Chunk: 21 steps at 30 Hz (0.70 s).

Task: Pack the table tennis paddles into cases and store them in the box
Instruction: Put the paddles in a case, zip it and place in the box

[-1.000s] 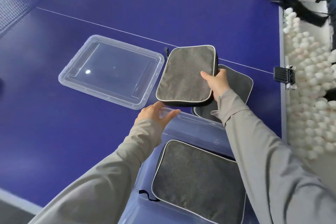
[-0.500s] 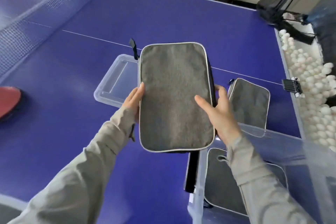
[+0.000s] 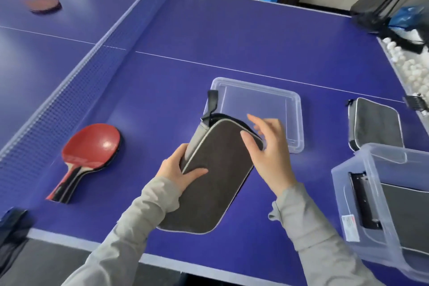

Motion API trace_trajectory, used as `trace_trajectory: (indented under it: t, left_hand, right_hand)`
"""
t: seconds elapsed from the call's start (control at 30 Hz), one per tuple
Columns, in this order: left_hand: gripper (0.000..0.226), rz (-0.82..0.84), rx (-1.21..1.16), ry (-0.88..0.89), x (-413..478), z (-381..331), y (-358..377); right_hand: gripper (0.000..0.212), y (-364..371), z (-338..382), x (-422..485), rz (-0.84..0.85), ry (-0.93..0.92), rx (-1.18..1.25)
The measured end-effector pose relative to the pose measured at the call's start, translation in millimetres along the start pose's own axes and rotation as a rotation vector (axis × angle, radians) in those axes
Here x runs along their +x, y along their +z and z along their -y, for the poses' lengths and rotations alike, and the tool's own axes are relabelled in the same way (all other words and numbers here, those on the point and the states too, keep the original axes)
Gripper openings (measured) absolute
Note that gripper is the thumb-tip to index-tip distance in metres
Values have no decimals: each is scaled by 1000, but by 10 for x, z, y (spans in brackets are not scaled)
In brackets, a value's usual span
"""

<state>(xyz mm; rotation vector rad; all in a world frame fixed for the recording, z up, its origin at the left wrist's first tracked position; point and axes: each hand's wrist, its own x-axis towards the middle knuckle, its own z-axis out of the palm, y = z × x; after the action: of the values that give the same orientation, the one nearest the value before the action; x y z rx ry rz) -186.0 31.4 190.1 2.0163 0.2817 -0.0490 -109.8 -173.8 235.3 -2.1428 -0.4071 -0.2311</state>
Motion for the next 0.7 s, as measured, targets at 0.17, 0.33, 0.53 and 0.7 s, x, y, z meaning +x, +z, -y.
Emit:
trace_trajectory:
  t: [0.17, 0.33, 0.53, 0.7]
  left_hand:
    - [52, 131, 206, 42, -171, 181, -223]
    - [60, 179, 375, 33, -241, 334, -348]
    - [63, 153, 314, 90, -233, 345, -362]
    - [56, 217, 201, 88, -249, 324, -324]
  right_hand:
    - [15, 215, 402, 275, 455, 131, -92]
    - [6, 319, 486, 281, 686, 82, -121]
    - [16, 374, 499, 169, 425, 76, -4]
    - [10, 285, 336, 153, 356, 149, 45]
